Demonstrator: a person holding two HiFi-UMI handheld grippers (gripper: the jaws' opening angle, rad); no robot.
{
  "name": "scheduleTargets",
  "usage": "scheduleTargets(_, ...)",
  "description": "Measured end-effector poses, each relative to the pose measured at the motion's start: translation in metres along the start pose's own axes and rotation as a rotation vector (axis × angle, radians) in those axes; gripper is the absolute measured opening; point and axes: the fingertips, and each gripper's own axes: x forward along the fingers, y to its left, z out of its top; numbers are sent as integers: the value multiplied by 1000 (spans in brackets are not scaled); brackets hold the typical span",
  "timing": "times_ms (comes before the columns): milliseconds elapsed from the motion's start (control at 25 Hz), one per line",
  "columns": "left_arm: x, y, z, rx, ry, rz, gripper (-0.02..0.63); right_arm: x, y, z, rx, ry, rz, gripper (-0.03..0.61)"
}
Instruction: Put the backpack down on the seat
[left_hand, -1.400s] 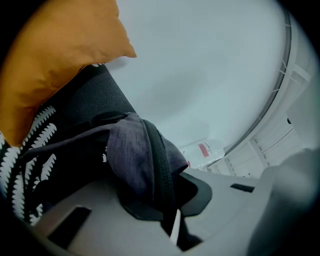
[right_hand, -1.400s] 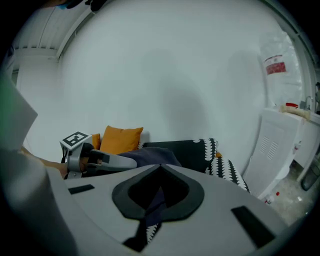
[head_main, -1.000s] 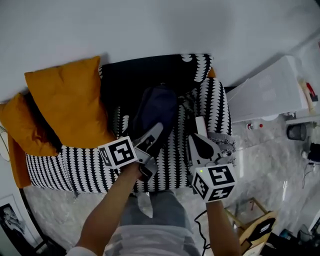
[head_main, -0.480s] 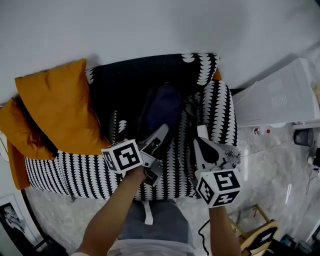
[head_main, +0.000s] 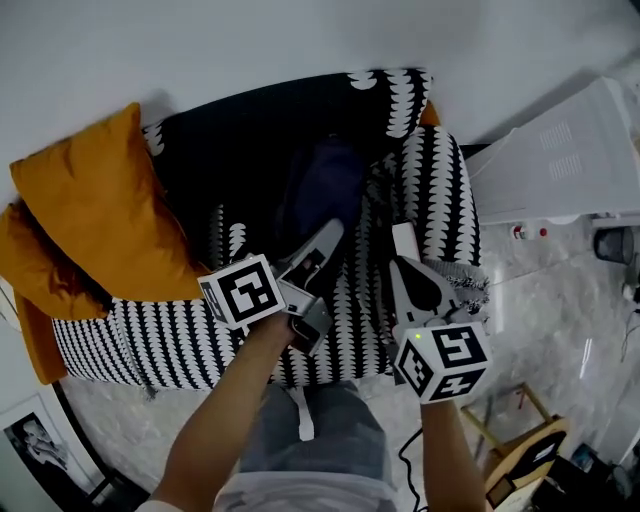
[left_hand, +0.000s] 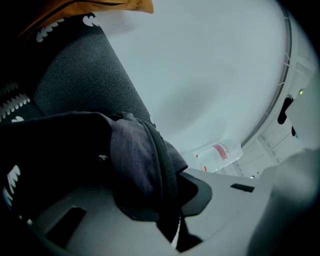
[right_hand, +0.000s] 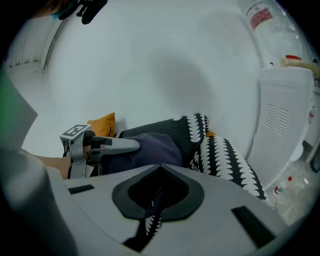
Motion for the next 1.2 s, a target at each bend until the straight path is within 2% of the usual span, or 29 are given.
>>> scheduleTargets(440, 31, -10, -31, 21, 102, -1, 58, -9, -15, 7, 27, -25, -32, 2)
scheduleTargets(720, 49, -17, -56, 50, 184, -6, 102, -21, -26, 5, 50, -40, -66, 2)
scheduleTargets(1000, 62, -23, -83, 61, 259, -19, 179, -36, -41, 0, 76, -49, -103, 2)
scheduleTargets(1200, 60, -23, -97, 134, 303, 21, 256, -42, -38, -2, 87, -60, -109, 2)
